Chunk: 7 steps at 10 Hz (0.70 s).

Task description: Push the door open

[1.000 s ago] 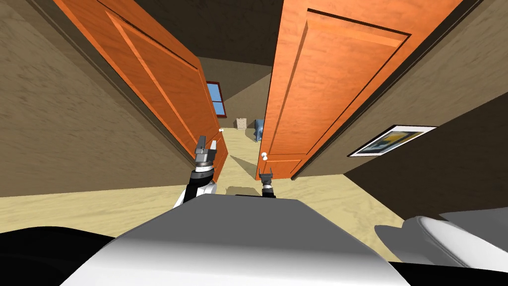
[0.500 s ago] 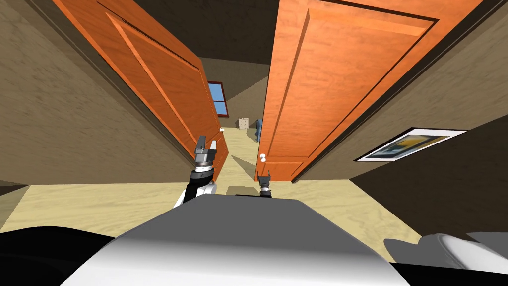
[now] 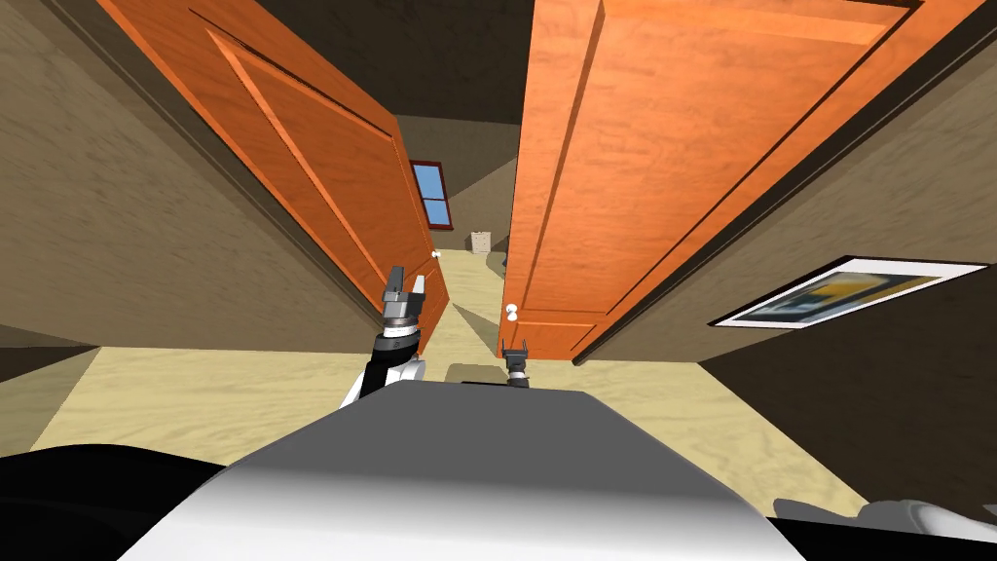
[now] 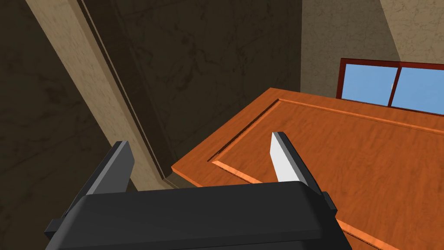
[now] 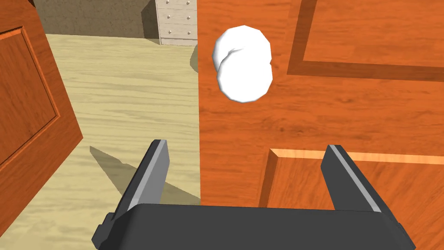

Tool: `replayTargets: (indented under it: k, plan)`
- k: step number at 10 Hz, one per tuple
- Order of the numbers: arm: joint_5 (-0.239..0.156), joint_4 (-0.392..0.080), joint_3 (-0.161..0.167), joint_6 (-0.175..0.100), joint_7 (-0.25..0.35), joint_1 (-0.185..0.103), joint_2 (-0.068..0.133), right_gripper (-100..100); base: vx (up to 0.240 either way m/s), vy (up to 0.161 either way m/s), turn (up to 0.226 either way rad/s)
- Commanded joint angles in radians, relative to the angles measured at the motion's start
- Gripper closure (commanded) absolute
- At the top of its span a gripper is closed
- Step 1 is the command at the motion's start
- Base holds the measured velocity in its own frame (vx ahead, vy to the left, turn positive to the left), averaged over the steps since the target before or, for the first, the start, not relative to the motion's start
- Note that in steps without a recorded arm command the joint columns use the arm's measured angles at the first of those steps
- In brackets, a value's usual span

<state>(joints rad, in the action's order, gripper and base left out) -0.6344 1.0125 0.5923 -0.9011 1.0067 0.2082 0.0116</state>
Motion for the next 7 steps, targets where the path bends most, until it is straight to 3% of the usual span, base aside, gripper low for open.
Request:
replayTargets:
  k: [1, 2, 7]
  plan:
    - [0.0, 0.0, 0.0, 0.0, 0.0, 0.0, 0.0, -100, 0.017, -0.048, 0.018]
    - [-0.003, -0.009, -0.003, -0.004, 0.008, -0.005, 0.019, -100, 0.104, -0.013, 0.02]
    - [-0.007, -0.026, -0.015, -0.009, 0.023, -0.018, 0.032, -100, 0.182, 0.014, 0.024]
